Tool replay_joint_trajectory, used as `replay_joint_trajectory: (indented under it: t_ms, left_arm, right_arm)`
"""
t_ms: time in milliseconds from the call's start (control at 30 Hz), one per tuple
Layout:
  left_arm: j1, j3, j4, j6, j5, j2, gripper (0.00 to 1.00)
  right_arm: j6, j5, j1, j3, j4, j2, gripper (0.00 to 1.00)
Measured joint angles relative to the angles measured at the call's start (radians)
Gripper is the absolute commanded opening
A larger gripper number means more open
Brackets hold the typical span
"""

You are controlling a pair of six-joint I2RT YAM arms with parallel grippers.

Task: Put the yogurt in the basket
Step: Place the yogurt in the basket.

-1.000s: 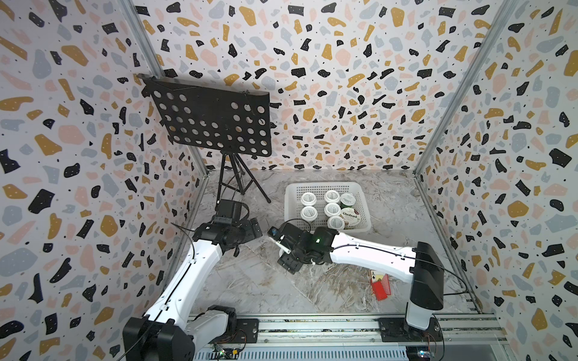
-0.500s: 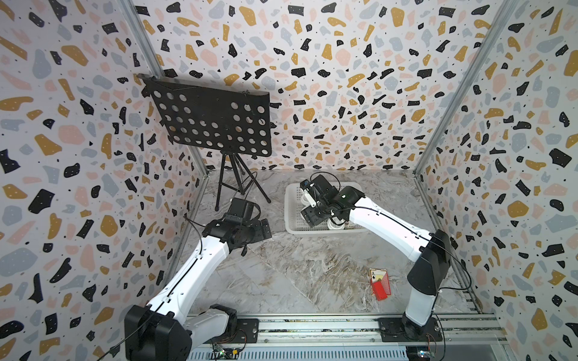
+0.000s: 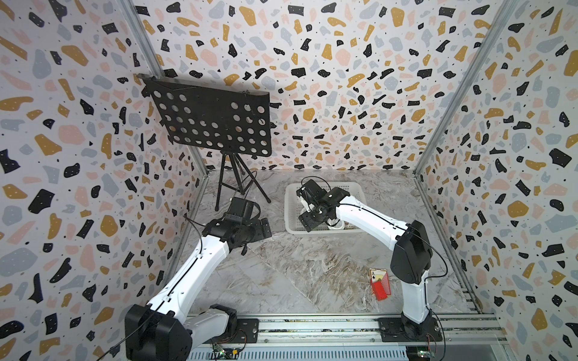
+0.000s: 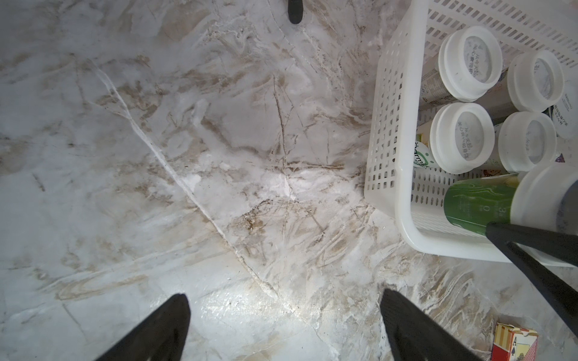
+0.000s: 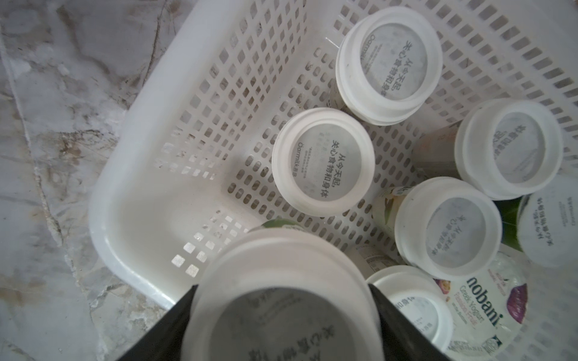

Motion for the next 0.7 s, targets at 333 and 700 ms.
replay_joint_trajectory:
  t_ms: [333, 700]
  left_arm:
    - [0.0, 0.0, 0.004, 0.0, 0.002, 0.0, 0.99]
    - [0.0, 0.0, 0.008, 0.0, 0.002, 0.0, 0.99]
  right_arm:
    - [0.0, -0.014, -0.011, 0.004, -0.004, 0.023, 0.81]
    - [0.001, -0.029, -0.023, 0.047, -0.033, 0.081, 0.83]
